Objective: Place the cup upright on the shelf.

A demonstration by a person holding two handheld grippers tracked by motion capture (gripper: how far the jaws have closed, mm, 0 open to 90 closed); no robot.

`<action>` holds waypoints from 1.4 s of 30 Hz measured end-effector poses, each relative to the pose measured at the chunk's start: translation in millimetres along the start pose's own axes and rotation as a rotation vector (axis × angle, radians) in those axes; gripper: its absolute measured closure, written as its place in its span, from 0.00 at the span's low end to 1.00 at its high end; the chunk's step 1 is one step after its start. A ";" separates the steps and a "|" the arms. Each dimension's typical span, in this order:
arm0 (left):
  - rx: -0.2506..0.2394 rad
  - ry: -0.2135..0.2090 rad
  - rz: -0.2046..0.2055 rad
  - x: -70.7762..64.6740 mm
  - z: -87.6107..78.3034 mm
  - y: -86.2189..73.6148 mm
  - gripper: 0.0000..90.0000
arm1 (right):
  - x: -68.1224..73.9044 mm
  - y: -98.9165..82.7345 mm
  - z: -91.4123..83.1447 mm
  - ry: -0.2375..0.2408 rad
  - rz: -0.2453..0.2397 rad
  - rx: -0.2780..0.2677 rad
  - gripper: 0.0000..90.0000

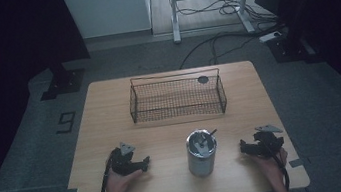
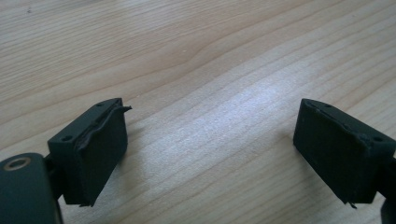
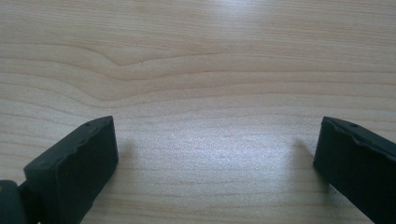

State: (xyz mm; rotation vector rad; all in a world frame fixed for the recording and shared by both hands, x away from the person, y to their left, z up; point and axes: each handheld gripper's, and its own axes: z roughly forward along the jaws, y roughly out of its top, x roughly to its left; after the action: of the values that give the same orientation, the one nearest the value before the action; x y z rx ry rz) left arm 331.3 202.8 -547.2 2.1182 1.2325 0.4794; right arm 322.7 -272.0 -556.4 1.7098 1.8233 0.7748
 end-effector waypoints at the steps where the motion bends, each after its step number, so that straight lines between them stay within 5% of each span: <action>1: -0.002 0.001 0.001 -0.4 -0.1 0.1 0.11 | 0.1 0.2 0.2 -0.001 0.000 0.000 0.00; 16: -0.081 -0.024 0.005 -1.4 -13.2 2.4 0.12 | -1.0 0.6 0.7 0.008 -0.008 -0.002 0.00; 25: -0.126 -0.044 -0.028 -0.7 -23.0 6.0 0.14 | -1.7 1.2 1.1 0.014 -0.014 -0.001 0.00; 32: -0.193 -0.096 -0.025 -5.8 -36.0 10.9 0.14 | -1.9 1.3 1.3 0.013 -0.013 -0.002 0.00; 36: -0.204 -0.097 0.017 -11.4 -42.1 13.7 0.12 | -1.9 1.3 1.3 0.009 -0.010 -0.002 0.00; 42: -0.246 -0.169 0.014 -19.7 -54.2 19.6 0.10 | -2.1 1.5 1.4 0.007 -0.007 -0.003 0.00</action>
State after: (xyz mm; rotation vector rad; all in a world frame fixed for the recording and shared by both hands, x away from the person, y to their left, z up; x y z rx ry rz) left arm 302.1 197.0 -494.0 1.9179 1.0095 0.4246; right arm 324.9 -274.0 -556.4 1.7001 1.8312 0.7805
